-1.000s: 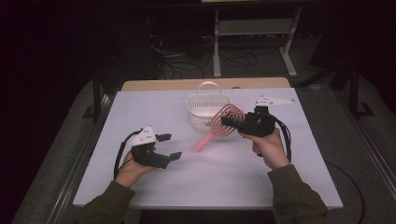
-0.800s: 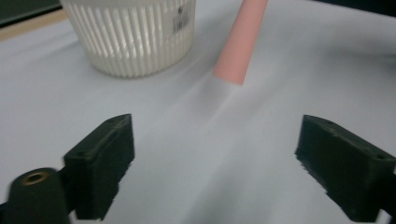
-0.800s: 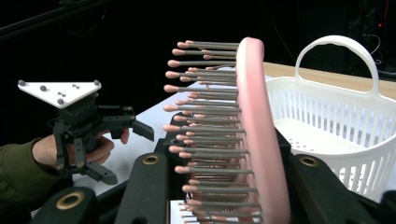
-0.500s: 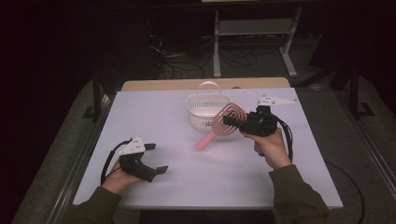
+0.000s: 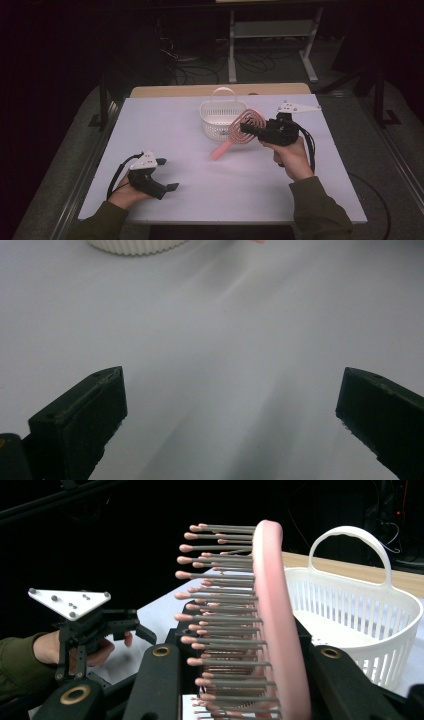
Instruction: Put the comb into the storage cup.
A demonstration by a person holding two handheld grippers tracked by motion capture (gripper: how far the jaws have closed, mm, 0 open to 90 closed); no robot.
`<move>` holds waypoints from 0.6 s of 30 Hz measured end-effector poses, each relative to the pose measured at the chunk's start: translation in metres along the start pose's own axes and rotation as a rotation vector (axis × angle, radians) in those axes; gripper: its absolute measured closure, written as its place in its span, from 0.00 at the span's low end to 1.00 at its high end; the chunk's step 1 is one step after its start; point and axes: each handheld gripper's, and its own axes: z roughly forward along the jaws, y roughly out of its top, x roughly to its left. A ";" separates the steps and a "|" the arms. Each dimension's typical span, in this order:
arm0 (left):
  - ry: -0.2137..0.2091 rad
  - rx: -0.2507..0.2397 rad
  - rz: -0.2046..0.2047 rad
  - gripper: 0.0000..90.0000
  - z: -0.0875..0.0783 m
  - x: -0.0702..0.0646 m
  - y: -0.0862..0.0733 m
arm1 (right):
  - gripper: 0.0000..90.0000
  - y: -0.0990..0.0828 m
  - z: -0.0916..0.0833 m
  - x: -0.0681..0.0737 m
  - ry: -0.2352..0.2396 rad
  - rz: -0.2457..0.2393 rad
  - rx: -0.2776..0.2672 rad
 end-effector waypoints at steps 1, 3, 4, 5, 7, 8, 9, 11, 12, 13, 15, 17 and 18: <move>-0.003 0.002 0.001 0.00 0.001 0.000 0.000 | 0.69 0.000 0.000 0.000 0.002 0.003 -0.001; -0.001 0.001 0.004 0.00 0.001 -0.001 0.000 | 0.69 0.002 0.000 0.000 0.004 0.001 -0.005; 0.001 0.001 0.005 0.00 0.000 -0.001 0.001 | 0.69 0.002 0.000 0.001 0.002 0.000 -0.004; 0.004 -0.002 0.004 0.00 0.000 -0.001 0.001 | 0.69 0.003 -0.001 0.001 0.001 -0.003 -0.004; 0.006 -0.001 0.000 0.00 0.000 -0.001 0.001 | 0.69 0.006 -0.001 0.001 0.002 -0.005 -0.009; 0.005 0.000 -0.001 0.00 0.000 -0.001 0.001 | 0.69 0.006 -0.001 0.001 0.001 -0.008 -0.009; 0.009 -0.001 0.002 0.00 -0.001 -0.002 0.001 | 0.69 0.008 -0.002 0.001 0.000 -0.007 -0.011; 0.019 -0.005 0.011 0.00 -0.002 -0.002 0.001 | 0.69 0.011 -0.003 0.000 -0.002 -0.006 -0.020; 0.020 -0.008 0.011 0.00 -0.002 -0.003 0.002 | 0.69 0.012 -0.003 0.000 -0.002 -0.005 -0.023; 0.023 -0.010 0.013 0.00 -0.002 -0.003 0.001 | 0.69 0.013 -0.003 -0.001 0.000 -0.003 -0.028; 0.026 -0.008 0.016 0.00 -0.002 -0.002 0.001 | 0.69 0.017 -0.003 -0.002 0.002 -0.002 -0.033; 0.025 -0.009 0.015 0.00 -0.001 -0.002 0.001 | 0.69 0.020 -0.002 -0.002 -0.003 -0.008 -0.033; 0.023 -0.009 0.014 0.00 -0.001 -0.002 0.001 | 0.69 0.022 -0.002 -0.002 -0.003 -0.009 -0.035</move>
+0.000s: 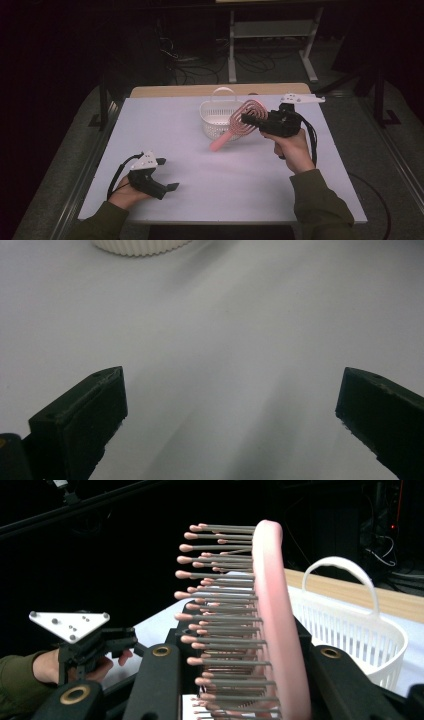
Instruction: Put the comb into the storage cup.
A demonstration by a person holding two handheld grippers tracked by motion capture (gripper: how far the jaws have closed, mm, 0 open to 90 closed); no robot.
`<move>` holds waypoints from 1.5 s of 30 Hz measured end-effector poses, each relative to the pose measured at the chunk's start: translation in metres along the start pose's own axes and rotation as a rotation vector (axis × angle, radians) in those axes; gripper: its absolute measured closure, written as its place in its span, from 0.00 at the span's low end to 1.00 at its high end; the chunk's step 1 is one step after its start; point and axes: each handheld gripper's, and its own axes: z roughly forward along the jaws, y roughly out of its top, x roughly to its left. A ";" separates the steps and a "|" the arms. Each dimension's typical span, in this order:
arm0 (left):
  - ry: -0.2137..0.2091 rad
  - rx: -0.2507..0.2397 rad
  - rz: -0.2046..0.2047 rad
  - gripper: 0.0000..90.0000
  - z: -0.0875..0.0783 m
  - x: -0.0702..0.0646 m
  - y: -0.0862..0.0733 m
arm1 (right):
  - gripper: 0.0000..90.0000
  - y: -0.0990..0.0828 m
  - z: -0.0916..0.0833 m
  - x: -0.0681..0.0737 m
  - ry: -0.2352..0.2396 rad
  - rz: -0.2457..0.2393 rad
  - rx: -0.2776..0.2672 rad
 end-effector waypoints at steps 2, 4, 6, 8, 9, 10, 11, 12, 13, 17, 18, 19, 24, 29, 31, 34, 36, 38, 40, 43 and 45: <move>-0.002 0.001 0.005 0.00 0.000 0.000 0.000 | 0.69 0.004 0.000 -0.001 0.002 0.004 -0.009; -0.003 0.005 0.004 0.00 0.001 0.000 0.000 | 0.69 0.007 0.000 -0.002 0.002 0.006 -0.019; -0.005 0.004 0.000 0.00 0.001 0.000 0.000 | 0.69 0.010 -0.001 -0.003 -0.002 0.004 -0.025; -0.004 0.000 -0.001 0.00 0.000 0.000 0.000 | 0.69 0.014 -0.001 -0.004 -0.003 0.003 -0.031; -0.003 -0.001 -0.002 0.00 0.000 0.000 -0.001 | 0.69 0.016 -0.001 -0.004 -0.004 0.002 -0.036; -0.001 -0.001 -0.001 0.00 0.000 0.000 -0.001 | 0.69 0.017 -0.001 -0.004 -0.006 0.001 -0.040; 0.001 -0.001 -0.002 0.00 0.000 0.000 -0.001 | 0.69 0.019 -0.001 -0.004 -0.007 0.001 -0.043; 0.002 0.000 -0.002 0.00 0.000 0.000 -0.001 | 0.69 0.021 -0.001 -0.005 -0.009 0.000 -0.045; 0.003 -0.001 -0.003 0.00 0.000 0.000 -0.001 | 0.69 0.022 -0.001 -0.005 -0.011 -0.002 -0.048; 0.006 -0.001 -0.002 0.00 0.000 0.000 -0.001 | 0.69 0.028 -0.001 -0.007 -0.021 -0.001 -0.060; 0.006 -0.001 -0.003 0.00 0.000 0.000 -0.001 | 0.69 0.029 -0.001 -0.007 -0.023 0.002 -0.064; 0.007 -0.001 -0.004 0.00 0.000 0.000 -0.001 | 0.69 0.030 -0.001 -0.008 -0.023 0.002 -0.069; 0.010 0.000 -0.006 0.00 0.000 0.000 -0.001 | 0.69 0.037 -0.001 -0.010 -0.034 0.006 -0.089; 0.009 0.004 -0.004 0.00 0.000 0.000 -0.001 | 0.69 0.042 0.000 -0.014 -0.047 0.006 -0.100; 0.009 0.004 -0.003 0.00 0.000 0.000 -0.001 | 0.69 0.044 0.001 -0.016 -0.050 0.008 -0.104; 0.007 0.005 -0.002 0.00 0.000 0.000 -0.001 | 0.69 0.046 0.003 -0.019 -0.062 0.013 -0.114; 0.005 0.006 -0.002 0.00 0.000 0.000 -0.001 | 0.69 0.047 0.004 -0.020 -0.068 0.017 -0.120; 0.005 0.007 -0.001 0.00 0.001 0.000 -0.001 | 0.69 0.046 0.005 -0.023 -0.079 0.019 -0.125; 0.006 0.007 -0.001 0.00 0.001 0.000 -0.001 | 0.69 0.046 0.008 -0.026 -0.091 0.020 -0.126; 0.006 0.007 -0.001 0.00 0.001 0.000 -0.001 | 0.69 0.044 0.013 -0.031 -0.105 0.030 -0.124; 0.006 0.007 -0.001 0.00 0.001 0.000 -0.001 | 0.69 0.043 0.016 -0.033 -0.115 0.034 -0.121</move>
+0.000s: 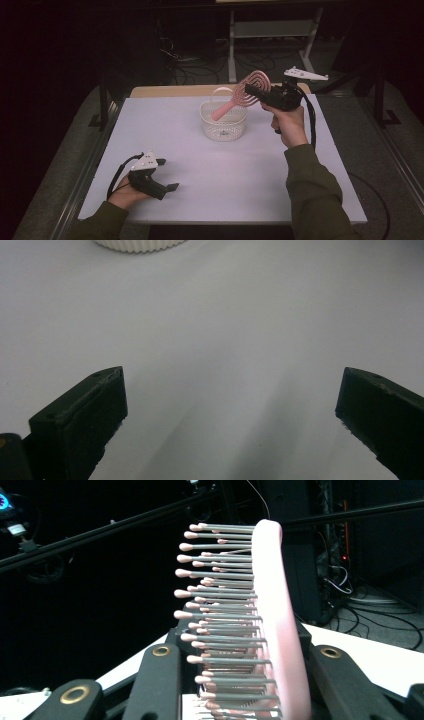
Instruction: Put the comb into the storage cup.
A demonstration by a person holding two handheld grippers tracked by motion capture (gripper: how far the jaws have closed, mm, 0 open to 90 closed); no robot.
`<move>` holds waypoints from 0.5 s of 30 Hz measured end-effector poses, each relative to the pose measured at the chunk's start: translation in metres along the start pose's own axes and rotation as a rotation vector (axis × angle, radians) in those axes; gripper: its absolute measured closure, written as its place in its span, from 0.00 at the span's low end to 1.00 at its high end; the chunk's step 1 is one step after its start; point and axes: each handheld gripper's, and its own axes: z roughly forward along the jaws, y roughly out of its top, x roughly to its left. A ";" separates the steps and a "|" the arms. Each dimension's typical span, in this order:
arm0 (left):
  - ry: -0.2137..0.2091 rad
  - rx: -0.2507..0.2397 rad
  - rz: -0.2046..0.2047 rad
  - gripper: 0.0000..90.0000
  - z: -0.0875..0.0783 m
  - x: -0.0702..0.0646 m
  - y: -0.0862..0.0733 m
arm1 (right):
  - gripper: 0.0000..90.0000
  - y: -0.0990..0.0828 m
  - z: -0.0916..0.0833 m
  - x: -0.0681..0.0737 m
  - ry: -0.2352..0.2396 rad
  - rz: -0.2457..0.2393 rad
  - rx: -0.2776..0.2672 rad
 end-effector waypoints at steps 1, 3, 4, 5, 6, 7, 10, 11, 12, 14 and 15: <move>0.000 -0.001 -0.001 0.00 0.000 0.000 0.000 | 0.69 -0.001 0.002 -0.001 -0.006 0.001 0.001; 0.001 -0.003 -0.001 0.00 0.000 0.000 0.000 | 0.69 -0.003 0.005 -0.003 -0.012 0.005 0.003; 0.001 -0.002 -0.002 0.00 0.000 0.000 0.000 | 0.69 -0.004 0.006 -0.003 -0.015 0.007 0.006; 0.003 -0.002 -0.005 0.00 0.000 0.000 0.000 | 0.69 -0.005 0.008 -0.004 -0.019 0.008 0.007; 0.004 -0.002 -0.005 0.00 0.000 0.001 0.000 | 0.69 -0.005 0.010 -0.004 -0.021 0.009 0.008; 0.005 -0.001 -0.004 0.00 0.000 0.001 0.000 | 0.69 -0.006 0.012 -0.005 -0.024 0.009 0.010; 0.004 -0.003 -0.006 0.00 0.000 0.000 0.000 | 0.69 -0.010 0.017 -0.006 -0.030 0.016 0.009; 0.004 -0.004 -0.006 0.00 -0.001 0.000 0.000 | 0.69 -0.011 0.019 -0.006 -0.031 0.019 0.009; 0.004 -0.004 -0.006 0.00 -0.001 0.000 0.000 | 0.69 -0.013 0.020 -0.007 -0.035 0.023 0.009; 0.006 -0.001 -0.007 0.00 0.000 0.000 0.000 | 0.69 -0.016 0.023 -0.008 -0.041 0.027 0.012; 0.007 0.000 -0.008 0.00 0.000 0.000 0.000 | 0.69 -0.017 0.025 -0.009 -0.043 0.031 0.016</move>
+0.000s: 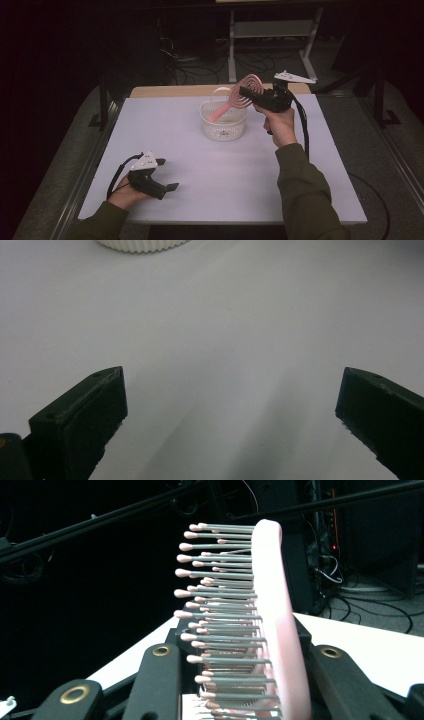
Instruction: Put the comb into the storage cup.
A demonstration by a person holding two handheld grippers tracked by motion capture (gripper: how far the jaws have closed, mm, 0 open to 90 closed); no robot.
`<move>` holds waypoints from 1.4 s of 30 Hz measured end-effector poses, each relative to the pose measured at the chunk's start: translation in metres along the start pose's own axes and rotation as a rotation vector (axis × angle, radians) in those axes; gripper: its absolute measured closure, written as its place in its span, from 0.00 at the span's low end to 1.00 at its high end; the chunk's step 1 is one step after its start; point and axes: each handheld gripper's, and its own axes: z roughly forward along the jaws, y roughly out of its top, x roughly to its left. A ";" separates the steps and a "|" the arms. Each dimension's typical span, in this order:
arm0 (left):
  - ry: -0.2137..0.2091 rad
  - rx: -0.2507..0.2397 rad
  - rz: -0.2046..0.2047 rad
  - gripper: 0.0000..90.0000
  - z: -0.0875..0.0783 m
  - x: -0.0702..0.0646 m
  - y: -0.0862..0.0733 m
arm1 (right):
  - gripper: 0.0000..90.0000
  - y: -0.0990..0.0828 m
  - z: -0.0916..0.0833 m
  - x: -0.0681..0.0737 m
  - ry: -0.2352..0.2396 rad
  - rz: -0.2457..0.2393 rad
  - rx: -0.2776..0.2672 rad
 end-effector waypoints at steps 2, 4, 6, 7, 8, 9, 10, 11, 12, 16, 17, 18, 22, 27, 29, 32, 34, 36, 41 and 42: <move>0.001 0.000 -0.002 0.00 0.000 0.000 0.000 | 0.69 -0.003 0.003 -0.002 -0.004 0.005 0.006; 0.000 0.000 -0.002 0.00 0.000 0.000 0.000 | 0.69 -0.006 0.006 -0.003 -0.010 0.010 0.009; 0.000 0.000 -0.003 0.00 0.000 0.000 0.000 | 0.69 -0.008 0.009 -0.005 -0.013 0.017 0.012; -0.001 0.000 -0.003 0.00 0.000 0.000 0.000 | 0.69 -0.009 0.011 -0.006 -0.015 0.022 0.015; 0.000 0.000 -0.003 0.00 0.000 0.000 0.000 | 0.69 -0.009 0.012 -0.006 -0.015 0.025 0.017; 0.001 0.001 -0.003 0.00 0.000 0.000 0.000 | 0.69 -0.010 0.014 -0.006 -0.016 0.024 0.019; 0.001 0.000 -0.003 0.00 0.000 0.000 0.000 | 0.69 -0.011 0.016 -0.007 -0.015 0.026 0.022; 0.001 0.000 -0.004 0.00 0.000 0.000 0.000 | 0.69 -0.012 0.017 -0.007 -0.016 0.027 0.025; 0.001 0.000 -0.004 0.00 0.000 0.000 0.000 | 0.69 -0.013 0.019 -0.008 -0.018 0.031 0.028; 0.000 0.000 -0.005 0.00 0.000 0.000 0.000 | 0.69 -0.016 0.024 -0.010 -0.027 0.039 0.037; 0.000 0.000 -0.004 0.00 0.000 0.000 0.000 | 0.69 -0.017 0.025 -0.011 -0.029 0.042 0.038; 0.000 0.001 -0.003 0.00 0.000 0.000 0.000 | 0.69 -0.018 0.026 -0.011 -0.029 0.045 0.040; 0.000 0.001 -0.002 0.00 0.000 0.000 -0.001 | 0.69 -0.021 0.032 -0.011 -0.035 0.049 0.046; 0.000 -0.001 -0.003 0.00 0.000 0.001 -0.001 | 0.69 -0.026 0.038 -0.013 -0.045 0.055 0.059; -0.001 0.000 -0.002 0.00 0.000 0.001 -0.001 | 0.69 -0.027 0.040 -0.013 -0.047 0.060 0.062; -0.002 -0.001 -0.004 0.00 0.000 0.001 -0.001 | 0.69 -0.029 0.043 -0.013 -0.047 0.061 0.065; -0.002 0.000 -0.003 0.00 0.000 0.001 -0.001 | 0.69 -0.031 0.045 -0.013 -0.047 0.067 0.066; -0.004 0.001 -0.003 0.00 0.000 0.001 -0.001 | 0.69 -0.032 0.047 -0.012 -0.054 0.064 0.069; -0.006 0.002 -0.004 0.00 0.000 0.001 -0.002 | 0.69 -0.035 0.049 -0.013 -0.057 0.066 0.078; -0.006 0.002 -0.004 0.00 0.000 0.001 -0.002 | 0.69 -0.036 0.050 -0.014 -0.062 0.064 0.083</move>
